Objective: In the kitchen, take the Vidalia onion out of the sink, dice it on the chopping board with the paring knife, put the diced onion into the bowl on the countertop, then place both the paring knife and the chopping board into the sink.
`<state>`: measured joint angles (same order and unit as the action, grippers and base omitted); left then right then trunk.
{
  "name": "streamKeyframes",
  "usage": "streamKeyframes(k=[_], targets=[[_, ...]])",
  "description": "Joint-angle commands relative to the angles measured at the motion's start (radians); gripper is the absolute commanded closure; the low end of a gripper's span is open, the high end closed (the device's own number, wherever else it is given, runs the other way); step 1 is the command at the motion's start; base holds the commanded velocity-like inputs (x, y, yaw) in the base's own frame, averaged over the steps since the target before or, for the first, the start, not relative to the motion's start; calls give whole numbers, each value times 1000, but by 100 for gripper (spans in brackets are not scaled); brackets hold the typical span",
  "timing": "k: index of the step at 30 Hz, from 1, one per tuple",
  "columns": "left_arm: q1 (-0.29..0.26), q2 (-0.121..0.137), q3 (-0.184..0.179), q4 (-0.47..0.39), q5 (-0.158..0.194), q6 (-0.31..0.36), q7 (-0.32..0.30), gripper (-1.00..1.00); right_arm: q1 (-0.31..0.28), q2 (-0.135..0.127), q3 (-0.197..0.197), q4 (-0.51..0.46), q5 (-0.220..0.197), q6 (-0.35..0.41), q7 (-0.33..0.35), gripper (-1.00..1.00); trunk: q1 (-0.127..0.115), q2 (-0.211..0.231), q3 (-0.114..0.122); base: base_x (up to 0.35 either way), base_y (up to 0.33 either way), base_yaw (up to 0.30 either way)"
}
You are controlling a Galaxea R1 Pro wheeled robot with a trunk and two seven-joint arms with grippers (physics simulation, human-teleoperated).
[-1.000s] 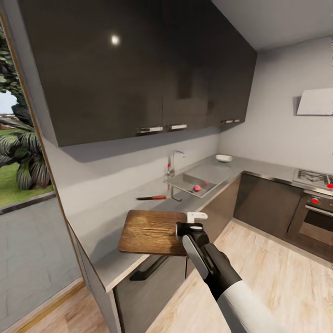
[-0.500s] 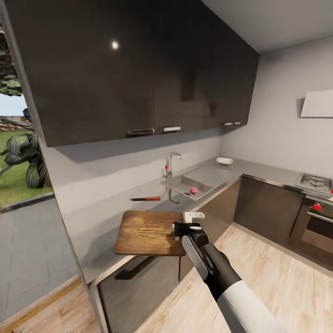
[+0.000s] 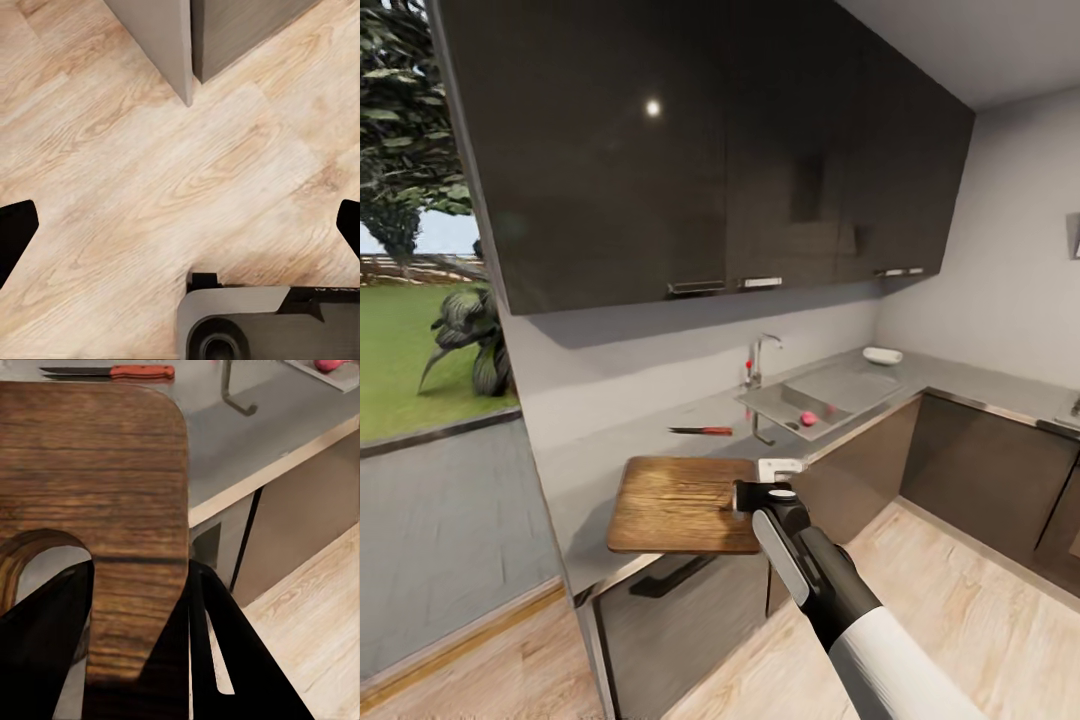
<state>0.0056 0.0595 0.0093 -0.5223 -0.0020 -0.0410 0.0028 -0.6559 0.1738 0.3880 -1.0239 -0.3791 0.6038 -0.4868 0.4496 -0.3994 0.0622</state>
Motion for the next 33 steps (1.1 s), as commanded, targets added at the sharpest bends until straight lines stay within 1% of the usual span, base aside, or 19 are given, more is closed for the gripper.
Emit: streamKeyframes(k=[1, 4, 5, 7, 8, 9, 11, 13, 14, 15, 19, 33], targets=[[1, 1, 0, 10, 2, -1, 0, -100, -1, 0, 3, -1, -10, 1, -10, 100, 0, -1, 0, 0, -1, 264], [1, 4, -1, 112, 4, 0, 0, -100, -1, 0, 2, -1, -9, 1, -10, 100, 0, -1, 2, 0, 0, 264], [1, 4, -1, 223, 4, 1, 0, -100, -1, 0, 2, -1, -9, 1, -10, 100, 0, -1, 3, 0, 0, 265], [1, 1, -1, 402, 6, 1, 0, -100, -1, 0, 2, -1, -10, 1, -10, 100, 0, -1, 4, 0, 0, 265], [1, 0, -2, 478, 6, 3, 0, -100, -1, 0, 2, -1, -10, 1, -10, 100, 0, -1, 4, 0, 0, 265], [1, 0, -2, 520, 6, 5, 0, -100, -1, 0, 2, -1, -10, 1, -10, 100, 0, -1, 5, 0, 0, 265], [2, 0, -2, 564, 6, 6, -1, -100, -1, 0, 2, -1, -10, 1, -10, 100, 0, -1, 6, 0, 0, 265], [2, -1, 2, 575, 2, 2, 0, -100, -1, 0, 3, -1, -11, 1, -10, 100, 0, -1, 7, 0, 0, 265], [2, -1, 3, 564, 3, 1, -1, -100, -1, 0, 3, -1, -11, 1, -10, 100, 0, -1, 7, 0, 0, 265], [2, -1, 3, 526, 3, 1, 0, -100, -1, -1, 2, -1, -10, 2, -10, 100, 0, -1, 8, 0, 0, 265], [2, 0, 0, 490, 3, 1, 0, -100, -1, -12, 1, -1, -11, 2, -10, 100, 0, -1, 10, 0, 0, 264], [2, 0, -1, 482, 5, 1, -1, -100, -1, -16, 2, 0, -12, 2, -10, 100, 0, -1, 18, 0, 0, 259]])
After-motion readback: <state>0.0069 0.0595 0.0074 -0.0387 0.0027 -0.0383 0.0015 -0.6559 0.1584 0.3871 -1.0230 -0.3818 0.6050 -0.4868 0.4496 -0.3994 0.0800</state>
